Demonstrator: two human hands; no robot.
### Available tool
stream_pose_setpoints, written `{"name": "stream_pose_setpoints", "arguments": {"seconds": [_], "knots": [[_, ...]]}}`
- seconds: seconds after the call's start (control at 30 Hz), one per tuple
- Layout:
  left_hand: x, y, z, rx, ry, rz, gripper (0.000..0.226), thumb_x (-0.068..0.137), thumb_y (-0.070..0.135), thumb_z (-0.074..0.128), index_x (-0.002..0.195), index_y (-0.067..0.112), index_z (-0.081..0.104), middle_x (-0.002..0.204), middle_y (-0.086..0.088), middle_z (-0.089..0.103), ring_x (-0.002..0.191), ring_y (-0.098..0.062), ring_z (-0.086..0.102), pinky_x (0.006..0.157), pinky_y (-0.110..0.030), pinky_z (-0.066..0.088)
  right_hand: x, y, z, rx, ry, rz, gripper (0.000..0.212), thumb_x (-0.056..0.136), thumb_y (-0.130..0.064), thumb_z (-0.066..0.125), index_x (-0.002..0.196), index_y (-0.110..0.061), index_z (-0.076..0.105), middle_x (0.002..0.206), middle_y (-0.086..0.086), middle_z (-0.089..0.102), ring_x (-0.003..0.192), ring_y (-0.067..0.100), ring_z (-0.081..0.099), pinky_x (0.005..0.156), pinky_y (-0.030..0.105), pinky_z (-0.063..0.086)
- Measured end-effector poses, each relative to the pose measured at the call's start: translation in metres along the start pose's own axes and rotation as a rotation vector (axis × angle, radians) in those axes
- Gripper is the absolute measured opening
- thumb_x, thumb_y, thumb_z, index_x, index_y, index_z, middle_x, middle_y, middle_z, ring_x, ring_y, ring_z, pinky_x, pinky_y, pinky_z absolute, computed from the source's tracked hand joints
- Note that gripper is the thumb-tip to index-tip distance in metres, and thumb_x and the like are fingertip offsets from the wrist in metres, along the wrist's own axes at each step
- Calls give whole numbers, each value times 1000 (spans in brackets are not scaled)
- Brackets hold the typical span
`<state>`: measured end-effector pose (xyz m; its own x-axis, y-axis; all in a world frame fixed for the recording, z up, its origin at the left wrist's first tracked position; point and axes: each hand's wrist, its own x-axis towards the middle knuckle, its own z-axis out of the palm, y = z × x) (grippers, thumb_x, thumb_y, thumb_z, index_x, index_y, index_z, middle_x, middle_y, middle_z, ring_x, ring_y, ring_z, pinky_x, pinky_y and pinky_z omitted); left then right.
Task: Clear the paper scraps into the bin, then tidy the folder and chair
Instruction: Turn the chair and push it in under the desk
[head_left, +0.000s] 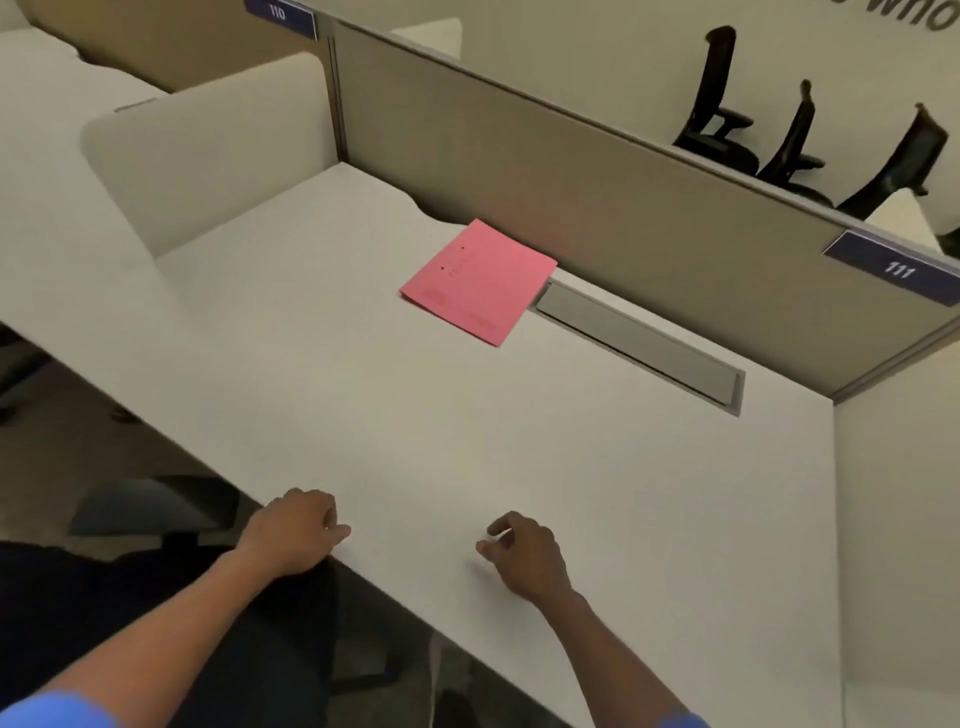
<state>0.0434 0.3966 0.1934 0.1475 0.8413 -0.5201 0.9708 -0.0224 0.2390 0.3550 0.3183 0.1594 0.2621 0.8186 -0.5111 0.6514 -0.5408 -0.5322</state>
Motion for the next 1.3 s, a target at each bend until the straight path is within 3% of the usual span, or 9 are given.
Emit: {"name": "stream_pose_setpoints", "arguments": {"seconds": [0.13, 0.43, 0.67, 0.87, 1.03, 1.3], "knots": [[-65, -21, 33, -58, -7, 3, 27, 94, 57, 64, 90, 30, 67, 90, 10, 69, 86, -14, 66, 80, -37, 58, -59, 13, 25, -51, -30, -34, 26, 86, -47, 74, 106, -32, 69, 94, -14, 69, 88, 10, 65, 76, 30, 47], [-171, -42, 109, -186, -147, -51, 23, 99, 49, 65, 107, 28, 71, 99, 6, 71, 92, -11, 68, 90, -40, 61, -148, 54, 66, -258, -138, -151, 25, 89, -47, 74, 109, -33, 70, 110, -9, 74, 100, 13, 68, 90, 35, 57], [-229, -54, 160, -272, -166, -153, 24, 98, 46, 67, 108, 25, 72, 102, 4, 72, 95, -13, 69, 91, -40, 60, -183, 76, 93, -387, -301, -234, 20, 92, -47, 71, 107, -39, 61, 106, -16, 66, 96, 5, 62, 83, 27, 50], [-286, -63, 206, -294, -112, -256, 21, 96, 50, 68, 95, 29, 68, 99, 5, 71, 91, -13, 68, 84, -38, 58, -225, 102, 118, -415, -413, -309, 20, 93, -45, 71, 109, -38, 62, 111, -13, 69, 99, 4, 64, 89, 31, 56], [-338, -68, 251, -341, -90, -357, 31, 90, 56, 70, 96, 27, 74, 102, 2, 75, 96, -21, 72, 89, -41, 60, -262, 131, 139, -426, -458, -347, 26, 91, -48, 71, 113, -35, 66, 111, -14, 70, 102, 5, 67, 94, 38, 59], [-424, -107, 313, -414, -55, -469, 36, 84, 54, 69, 86, 19, 72, 93, 0, 76, 91, -26, 73, 82, -41, 61, -318, 153, 194, -581, -561, -400, 38, 82, -58, 65, 108, -30, 65, 107, -8, 74, 102, 18, 71, 87, 43, 60]]}}
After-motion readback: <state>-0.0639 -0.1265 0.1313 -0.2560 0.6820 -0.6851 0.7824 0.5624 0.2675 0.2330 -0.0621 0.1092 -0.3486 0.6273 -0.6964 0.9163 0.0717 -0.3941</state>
